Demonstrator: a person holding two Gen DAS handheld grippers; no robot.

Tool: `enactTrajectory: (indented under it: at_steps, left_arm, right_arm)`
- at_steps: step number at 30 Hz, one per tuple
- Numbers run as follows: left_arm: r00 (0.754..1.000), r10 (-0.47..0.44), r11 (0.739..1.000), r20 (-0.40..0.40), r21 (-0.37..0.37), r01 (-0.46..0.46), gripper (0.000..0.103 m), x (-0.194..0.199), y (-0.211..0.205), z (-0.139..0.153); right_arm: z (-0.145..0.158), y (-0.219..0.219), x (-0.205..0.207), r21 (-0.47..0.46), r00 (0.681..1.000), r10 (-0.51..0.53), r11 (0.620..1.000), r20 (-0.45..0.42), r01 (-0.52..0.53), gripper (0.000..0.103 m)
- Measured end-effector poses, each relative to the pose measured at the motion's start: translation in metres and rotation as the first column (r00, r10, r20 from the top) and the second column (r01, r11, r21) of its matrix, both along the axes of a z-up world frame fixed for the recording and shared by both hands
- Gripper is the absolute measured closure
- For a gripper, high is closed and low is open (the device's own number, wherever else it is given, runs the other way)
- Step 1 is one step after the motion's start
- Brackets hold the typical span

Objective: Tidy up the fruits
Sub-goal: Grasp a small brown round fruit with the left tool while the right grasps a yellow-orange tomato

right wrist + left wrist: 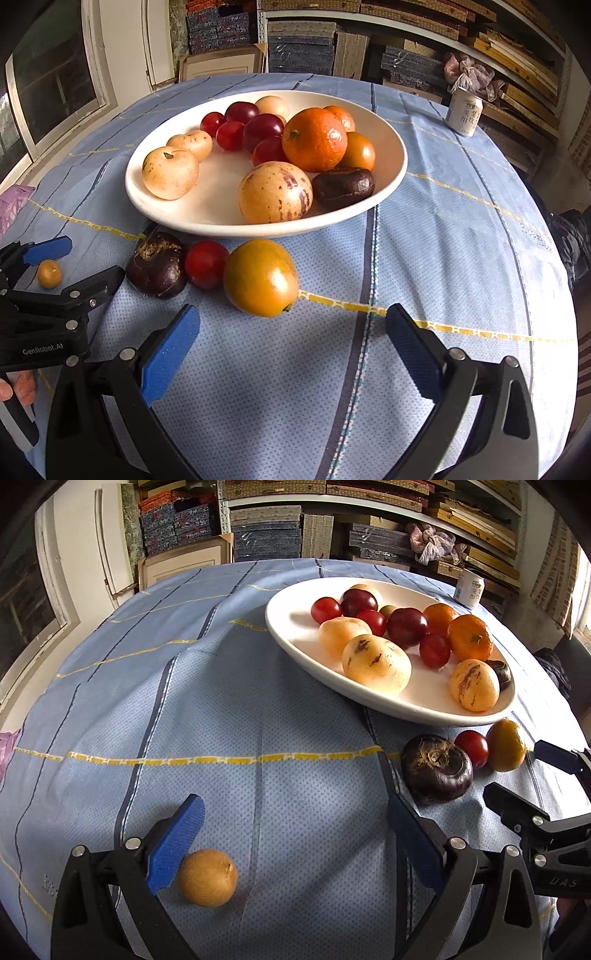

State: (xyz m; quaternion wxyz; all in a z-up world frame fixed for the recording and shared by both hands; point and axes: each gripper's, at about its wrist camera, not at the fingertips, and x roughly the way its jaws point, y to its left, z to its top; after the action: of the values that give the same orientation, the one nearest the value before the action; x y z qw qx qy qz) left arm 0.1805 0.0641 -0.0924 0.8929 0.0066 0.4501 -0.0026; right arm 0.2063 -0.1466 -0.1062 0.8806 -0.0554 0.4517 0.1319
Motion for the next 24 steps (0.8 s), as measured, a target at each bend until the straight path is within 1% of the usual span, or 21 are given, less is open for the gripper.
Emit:
enactTrajectory:
  at_steps: [2,3,4,5,7,8,9,10,11,12,14,17,18,20,21,24]
  left_arm:
    - [1.0,-0.014,1.0,0.0,-0.001,0.014,0.003,0.0,0.001,0.0]
    - [1.0,-0.02,1.0,0.0,0.0,0.02,0.003,0.0,0.001,0.0]
    - [1.0,-0.025,1.0,0.001,0.001,0.025,0.003,0.0,0.001,0.0]
    - [0.999,-0.034,0.999,0.004,-0.001,0.034,0.006,-0.001,0.001,0.001]
    - [0.998,-0.055,0.998,0.018,-0.004,0.055,0.017,-0.003,-0.002,0.002]
    - [0.997,-0.077,0.997,0.028,-0.01,0.078,0.025,-0.004,-0.004,0.004]
    - [0.995,-0.094,0.996,0.034,-0.009,0.094,0.033,-0.005,-0.006,0.004]
    - [0.994,-0.102,0.995,0.038,-0.003,0.102,0.038,-0.007,-0.009,0.005]
    - [0.992,-0.116,0.993,0.044,-0.004,0.116,0.049,-0.008,-0.011,0.005]
    - [0.992,-0.119,0.993,0.048,-0.008,0.12,0.057,-0.009,-0.012,0.006]
    - [0.991,-0.123,0.992,0.054,-0.026,0.124,0.065,-0.011,-0.013,0.006]
    - [0.991,-0.123,0.988,0.06,-0.088,0.128,0.078,-0.015,-0.01,0.007]
    - [0.992,-0.115,0.989,0.06,-0.084,0.12,0.082,-0.016,-0.01,0.007]
    - [0.993,-0.101,0.993,0.058,-0.061,0.104,0.085,-0.018,-0.01,0.007]
    - [0.993,-0.1,0.993,0.057,-0.056,0.103,0.085,-0.019,-0.01,0.007]
    - [0.995,-0.078,0.996,0.056,-0.048,0.081,0.085,-0.027,-0.007,0.009]
  right_arm:
    - [-0.001,0.001,0.002,0.016,1.0,0.004,1.0,-0.009,-0.004,0.005]
    - [-0.001,0.001,0.002,0.02,1.0,0.004,1.0,-0.007,-0.004,0.011]
    - [0.0,0.002,0.001,0.014,1.0,0.0,1.0,0.001,0.0,0.023]
    - [0.001,0.002,0.001,0.003,1.0,-0.003,1.0,0.01,0.003,0.028]
    - [0.002,0.003,0.0,0.002,1.0,0.006,1.0,0.02,-0.006,0.041]
    - [0.003,0.004,-0.001,0.005,1.0,0.015,1.0,0.024,-0.015,0.047]
    - [0.003,0.005,-0.002,0.006,0.999,0.025,1.0,0.03,-0.025,0.061]
    - [0.004,0.007,-0.004,0.005,0.999,0.032,0.999,0.036,-0.032,0.067]
    - [0.004,0.009,-0.005,-0.005,0.999,0.032,0.999,0.039,-0.032,0.067]
    - [0.004,0.009,-0.006,-0.007,0.998,0.037,0.999,0.041,-0.037,0.067]
    - [0.005,0.009,-0.009,0.001,0.998,0.044,0.999,0.042,-0.044,0.067]
    - [0.007,0.009,-0.014,0.006,0.998,0.047,0.999,0.052,-0.047,0.068]
    - [0.008,0.009,-0.016,0.004,0.997,0.048,0.999,0.058,-0.048,0.068]
    - [0.011,0.01,-0.019,0.006,0.996,0.05,0.999,0.07,-0.051,0.07]
    - [0.012,0.01,-0.02,0.009,0.996,0.053,0.999,0.074,-0.053,0.073]
    - [0.014,0.009,-0.023,0.005,0.995,0.058,0.998,0.087,-0.059,0.074]
